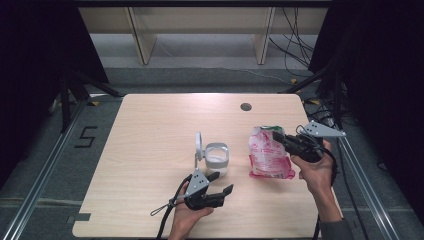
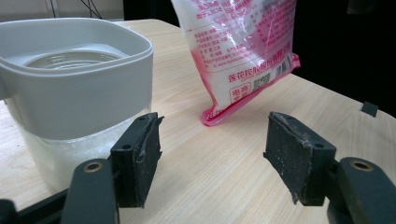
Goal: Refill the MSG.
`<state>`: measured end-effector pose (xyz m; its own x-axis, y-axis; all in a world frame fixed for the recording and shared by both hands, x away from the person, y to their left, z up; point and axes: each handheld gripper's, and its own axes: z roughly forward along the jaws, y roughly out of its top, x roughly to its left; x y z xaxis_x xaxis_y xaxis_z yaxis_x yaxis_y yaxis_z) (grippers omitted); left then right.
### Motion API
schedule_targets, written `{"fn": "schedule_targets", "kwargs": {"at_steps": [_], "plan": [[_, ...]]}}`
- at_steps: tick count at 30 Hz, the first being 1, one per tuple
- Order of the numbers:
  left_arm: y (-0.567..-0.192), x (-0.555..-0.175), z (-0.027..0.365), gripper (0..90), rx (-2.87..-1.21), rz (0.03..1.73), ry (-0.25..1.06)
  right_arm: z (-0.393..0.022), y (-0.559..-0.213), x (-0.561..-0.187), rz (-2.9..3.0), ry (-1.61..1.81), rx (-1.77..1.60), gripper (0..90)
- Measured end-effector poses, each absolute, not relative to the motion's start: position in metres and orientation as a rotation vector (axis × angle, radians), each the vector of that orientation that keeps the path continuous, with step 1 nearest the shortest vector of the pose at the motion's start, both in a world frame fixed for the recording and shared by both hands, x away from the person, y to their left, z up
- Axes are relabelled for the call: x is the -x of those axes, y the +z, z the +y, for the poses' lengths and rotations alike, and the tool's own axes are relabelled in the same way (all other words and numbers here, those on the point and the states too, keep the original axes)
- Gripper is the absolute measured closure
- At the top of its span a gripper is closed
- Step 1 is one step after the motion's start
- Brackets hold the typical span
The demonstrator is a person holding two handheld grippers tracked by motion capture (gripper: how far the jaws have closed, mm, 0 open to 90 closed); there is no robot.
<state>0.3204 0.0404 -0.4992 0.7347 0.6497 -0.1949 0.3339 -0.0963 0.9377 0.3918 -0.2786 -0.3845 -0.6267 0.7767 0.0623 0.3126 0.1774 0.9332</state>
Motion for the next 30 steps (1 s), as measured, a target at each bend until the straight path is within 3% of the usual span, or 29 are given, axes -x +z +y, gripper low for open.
{"fn": "schedule_targets", "kwargs": {"at_steps": [30], "plan": [[-0.497,-0.321,0.043,32.3,-1.688,0.798,0.339,-0.295,-0.412,-0.399,2.032,1.197,-1.119,89.6]]}}
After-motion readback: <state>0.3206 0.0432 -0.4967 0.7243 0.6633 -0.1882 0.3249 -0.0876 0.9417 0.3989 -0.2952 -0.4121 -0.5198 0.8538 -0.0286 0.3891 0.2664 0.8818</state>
